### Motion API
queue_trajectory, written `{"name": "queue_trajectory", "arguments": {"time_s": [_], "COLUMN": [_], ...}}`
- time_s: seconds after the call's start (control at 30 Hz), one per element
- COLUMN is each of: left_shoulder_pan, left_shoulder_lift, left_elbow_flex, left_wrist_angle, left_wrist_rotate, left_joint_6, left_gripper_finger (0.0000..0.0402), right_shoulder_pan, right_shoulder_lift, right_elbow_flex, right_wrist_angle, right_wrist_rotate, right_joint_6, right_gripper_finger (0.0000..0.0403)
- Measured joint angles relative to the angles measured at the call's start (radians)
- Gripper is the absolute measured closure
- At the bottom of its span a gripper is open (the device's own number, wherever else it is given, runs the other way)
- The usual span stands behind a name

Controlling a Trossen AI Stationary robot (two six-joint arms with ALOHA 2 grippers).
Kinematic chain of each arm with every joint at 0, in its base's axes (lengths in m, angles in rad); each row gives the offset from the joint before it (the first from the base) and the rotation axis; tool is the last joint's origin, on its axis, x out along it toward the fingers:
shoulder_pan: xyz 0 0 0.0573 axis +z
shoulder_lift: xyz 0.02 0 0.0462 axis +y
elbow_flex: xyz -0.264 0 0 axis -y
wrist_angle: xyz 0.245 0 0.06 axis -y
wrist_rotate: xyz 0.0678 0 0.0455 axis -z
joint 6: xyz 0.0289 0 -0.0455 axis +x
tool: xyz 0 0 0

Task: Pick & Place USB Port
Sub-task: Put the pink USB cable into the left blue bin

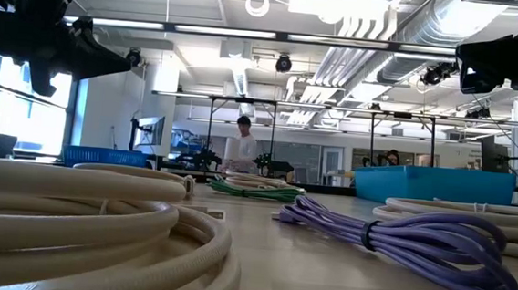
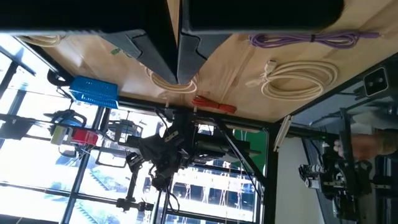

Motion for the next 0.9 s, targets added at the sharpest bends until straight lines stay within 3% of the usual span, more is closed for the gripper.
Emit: {"name": "queue_trajectory", "arguments": {"time_s": [0.07,0.2,0.43,0.67,0.9], "left_shoulder_pan": [0.000,0.000,0.000,0.000,0.000], "left_shoulder_lift": [0.000,0.000,0.004,0.003,0.003], "left_elbow_flex": [0.000,0.000,-0.001,0.000,0.000], "left_wrist_angle": [0.000,0.000,0.058,0.097,0.094], "left_wrist_rotate": [0.000,0.003,0.070,0.105,0.095], "left_joint_6": [0.000,-0.002,-0.064,-0.064,-0.055], "left_gripper_finger": [0.0401,0.0401,0.0401,0.0401,0.0401], "right_shoulder_pan": [0.000,0.000,0.000,0.000,0.000], "right_shoulder_lift": [0.000,0.000,0.000,0.003,0.035], "right_elbow_flex": [0.000,0.000,0.000,0.007,0.084], "right_wrist_angle": [0.044,0.101,0.142,0.128,0.129], "right_wrist_rotate": [-0.003,-0.046,-0.064,0.148,0.281], "right_joint_6": [-0.002,0.150,0.094,0.069,0.076], "right_gripper_finger": [0.0400,0.0400,0.0400,0.0390,0.0334]}}
